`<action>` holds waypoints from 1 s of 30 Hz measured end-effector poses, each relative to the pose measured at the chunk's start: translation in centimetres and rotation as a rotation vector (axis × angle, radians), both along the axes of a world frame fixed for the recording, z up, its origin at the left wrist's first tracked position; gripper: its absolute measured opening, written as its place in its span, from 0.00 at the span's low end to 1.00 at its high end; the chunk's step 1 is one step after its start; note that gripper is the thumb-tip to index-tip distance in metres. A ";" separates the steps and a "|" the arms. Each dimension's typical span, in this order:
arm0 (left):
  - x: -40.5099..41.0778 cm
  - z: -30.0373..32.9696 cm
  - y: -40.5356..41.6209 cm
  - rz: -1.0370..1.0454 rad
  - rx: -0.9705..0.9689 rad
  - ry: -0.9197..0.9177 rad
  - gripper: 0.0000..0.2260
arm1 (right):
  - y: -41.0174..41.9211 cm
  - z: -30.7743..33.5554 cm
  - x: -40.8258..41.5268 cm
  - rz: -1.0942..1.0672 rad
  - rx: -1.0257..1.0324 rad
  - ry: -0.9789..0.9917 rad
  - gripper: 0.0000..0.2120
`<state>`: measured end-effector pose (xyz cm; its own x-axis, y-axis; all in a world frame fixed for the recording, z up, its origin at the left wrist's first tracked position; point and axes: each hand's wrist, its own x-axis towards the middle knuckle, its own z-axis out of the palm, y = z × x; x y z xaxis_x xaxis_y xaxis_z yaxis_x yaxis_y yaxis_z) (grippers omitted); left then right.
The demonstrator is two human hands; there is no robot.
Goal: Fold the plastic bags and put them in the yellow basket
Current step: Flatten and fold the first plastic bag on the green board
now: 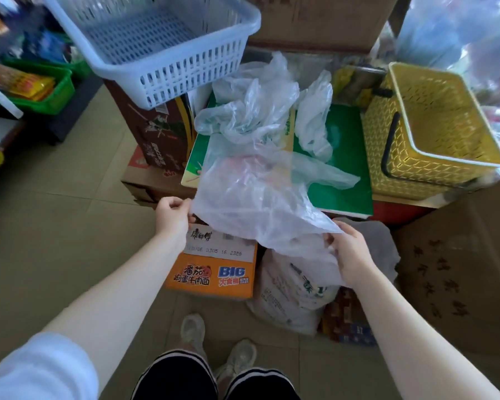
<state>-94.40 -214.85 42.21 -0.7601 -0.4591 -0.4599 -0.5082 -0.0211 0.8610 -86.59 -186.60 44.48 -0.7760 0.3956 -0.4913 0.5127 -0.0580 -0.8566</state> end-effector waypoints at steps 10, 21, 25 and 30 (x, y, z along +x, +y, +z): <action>0.3 -0.8 -0.9 -0.288 -0.499 0.059 0.18 | 2.2 1.5 1.2 0.090 -0.475 0.209 0.14; 2.4 -3.6 6.6 -1.205 -0.977 0.840 0.13 | 1.7 0.7 3.6 0.209 0.655 0.061 0.24; 0.9 -4.1 5.3 -1.167 -1.050 0.836 0.14 | 4.0 -1.7 5.3 0.288 0.944 -0.133 0.27; 0.2 -3.8 3.4 -1.175 -1.012 0.709 0.13 | 3.1 -2.4 5.1 0.474 1.182 -0.253 0.32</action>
